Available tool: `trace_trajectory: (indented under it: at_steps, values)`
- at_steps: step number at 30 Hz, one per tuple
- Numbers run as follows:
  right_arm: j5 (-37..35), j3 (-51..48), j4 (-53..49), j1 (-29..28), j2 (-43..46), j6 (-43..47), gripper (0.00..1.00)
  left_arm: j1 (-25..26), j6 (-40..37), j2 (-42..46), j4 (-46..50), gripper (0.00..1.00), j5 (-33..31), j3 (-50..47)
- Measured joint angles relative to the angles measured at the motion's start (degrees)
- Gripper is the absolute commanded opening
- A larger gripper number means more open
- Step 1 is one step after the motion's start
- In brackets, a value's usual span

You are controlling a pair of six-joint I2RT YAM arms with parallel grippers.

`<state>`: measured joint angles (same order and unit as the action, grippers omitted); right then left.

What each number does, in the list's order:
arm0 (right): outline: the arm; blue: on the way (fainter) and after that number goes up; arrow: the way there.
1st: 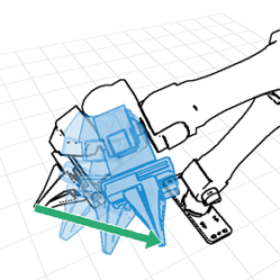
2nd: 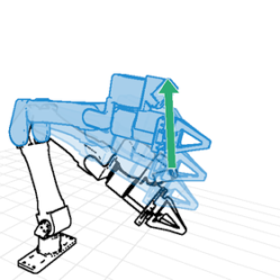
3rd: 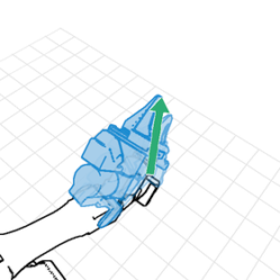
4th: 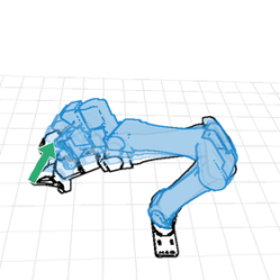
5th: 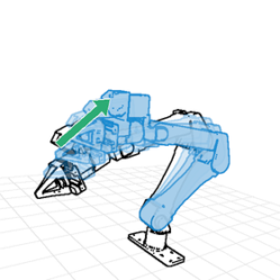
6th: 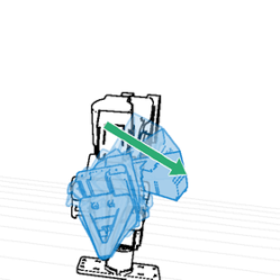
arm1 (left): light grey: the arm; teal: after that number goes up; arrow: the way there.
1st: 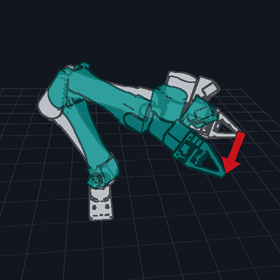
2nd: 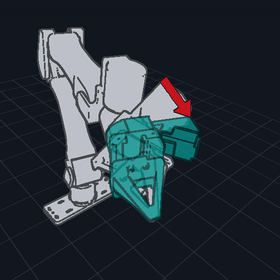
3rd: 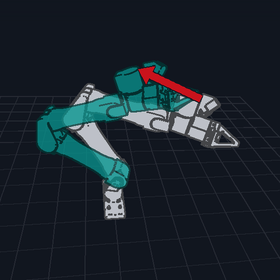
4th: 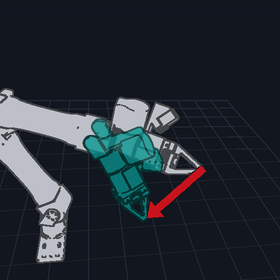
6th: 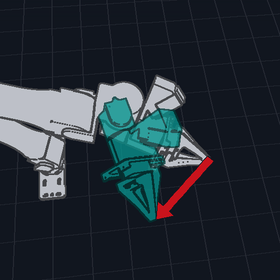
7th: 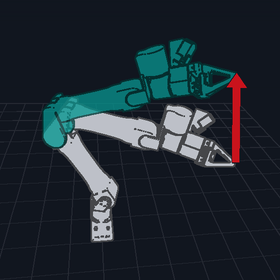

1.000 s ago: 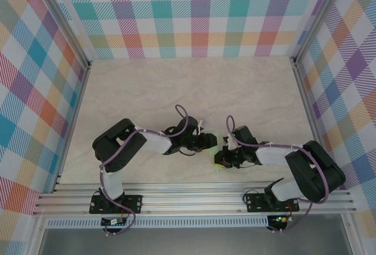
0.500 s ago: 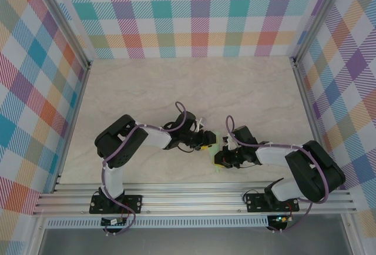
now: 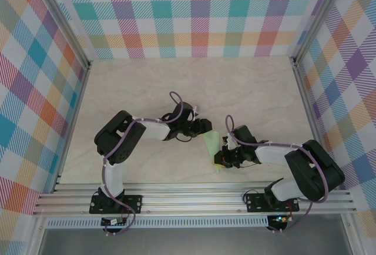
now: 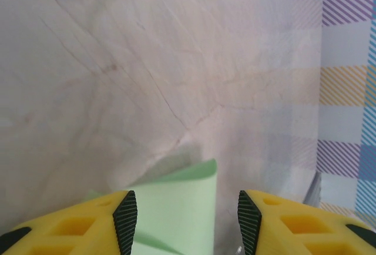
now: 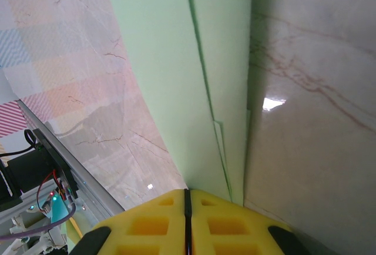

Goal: Fold a paper plane with a square sheet of paper (pick it up from the middle)
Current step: Perform the fifth fold on the wing at the bottom-center of the table, then move the paper plane to the center of the table.

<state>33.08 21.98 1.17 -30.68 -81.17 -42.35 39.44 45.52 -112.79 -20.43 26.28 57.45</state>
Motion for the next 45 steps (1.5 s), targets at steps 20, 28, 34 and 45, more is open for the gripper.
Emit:
trace_trajectory:
  at_steps: [20,28,34,45]
  values:
    - [-6.16,5.73,-12.15,-0.96,16.81,3.63,0.48,-2.16,-4.92,9.07,12.04,0.67,-10.27,0.07]
    - [-18.34,9.11,-21.64,0.55,20.98,5.38,0.50,-1.09,-3.32,19.65,14.08,0.70,-12.70,-5.55]
    - [-16.74,9.11,-20.70,0.68,12.07,5.75,0.51,2.32,-2.21,19.63,16.33,0.70,-13.33,-8.50]
    - [-11.47,9.73,-14.99,0.66,2.62,6.45,0.44,6.45,-1.40,17.22,17.49,0.70,-13.38,-8.57]
